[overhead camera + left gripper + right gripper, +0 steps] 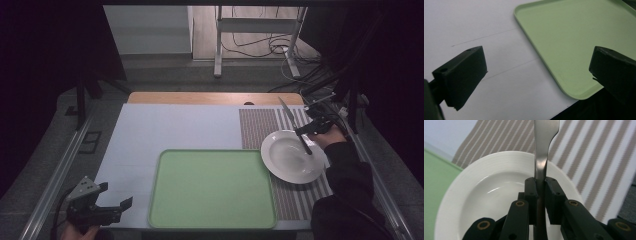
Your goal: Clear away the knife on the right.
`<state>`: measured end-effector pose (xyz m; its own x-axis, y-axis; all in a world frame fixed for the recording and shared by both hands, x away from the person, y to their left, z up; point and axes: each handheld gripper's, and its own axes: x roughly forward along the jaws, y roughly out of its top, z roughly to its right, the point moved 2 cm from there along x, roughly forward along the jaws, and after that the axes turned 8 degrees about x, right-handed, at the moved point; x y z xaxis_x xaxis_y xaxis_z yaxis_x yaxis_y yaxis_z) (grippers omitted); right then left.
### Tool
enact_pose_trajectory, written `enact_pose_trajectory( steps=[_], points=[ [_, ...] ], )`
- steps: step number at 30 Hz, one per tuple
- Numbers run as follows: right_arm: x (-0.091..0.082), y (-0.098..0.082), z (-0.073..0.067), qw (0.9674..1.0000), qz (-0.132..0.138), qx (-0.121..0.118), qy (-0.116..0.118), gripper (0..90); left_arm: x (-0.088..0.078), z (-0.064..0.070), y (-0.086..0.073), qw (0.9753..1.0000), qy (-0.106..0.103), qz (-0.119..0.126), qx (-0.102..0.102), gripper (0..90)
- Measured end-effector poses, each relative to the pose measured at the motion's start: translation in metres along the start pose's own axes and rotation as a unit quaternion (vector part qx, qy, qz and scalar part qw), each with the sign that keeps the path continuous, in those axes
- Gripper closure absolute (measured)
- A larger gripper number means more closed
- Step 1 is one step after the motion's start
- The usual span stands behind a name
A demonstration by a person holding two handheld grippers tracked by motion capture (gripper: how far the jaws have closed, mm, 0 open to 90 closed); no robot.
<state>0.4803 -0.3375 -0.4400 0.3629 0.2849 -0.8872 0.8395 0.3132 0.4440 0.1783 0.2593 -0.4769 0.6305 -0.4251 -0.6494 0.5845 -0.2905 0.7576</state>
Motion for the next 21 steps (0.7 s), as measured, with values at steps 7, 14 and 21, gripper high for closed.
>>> enact_pose_trajectory(
  steps=[7, 14, 21],
  points=[
    [0.003, -0.005, -0.027, 0.9995, -0.007, -0.026, 0.015, 81.2, 0.0, 0.0, 0.0, 1.0, 0.0, 0.001, 0.0, 1.1],
    [0.006, -0.012, -0.051, 0.9984, -0.014, -0.044, 0.032, 81.2, 0.0, 0.0, 0.0, 1.0, 0.0, 0.001, -0.001, 1.0],
    [0.005, -0.021, -0.075, 0.9966, -0.019, -0.066, 0.047, 81.2, 0.0, 0.0, 0.0, 1.0, 0.0, 0.001, 0.0, 1.0]
  ],
)
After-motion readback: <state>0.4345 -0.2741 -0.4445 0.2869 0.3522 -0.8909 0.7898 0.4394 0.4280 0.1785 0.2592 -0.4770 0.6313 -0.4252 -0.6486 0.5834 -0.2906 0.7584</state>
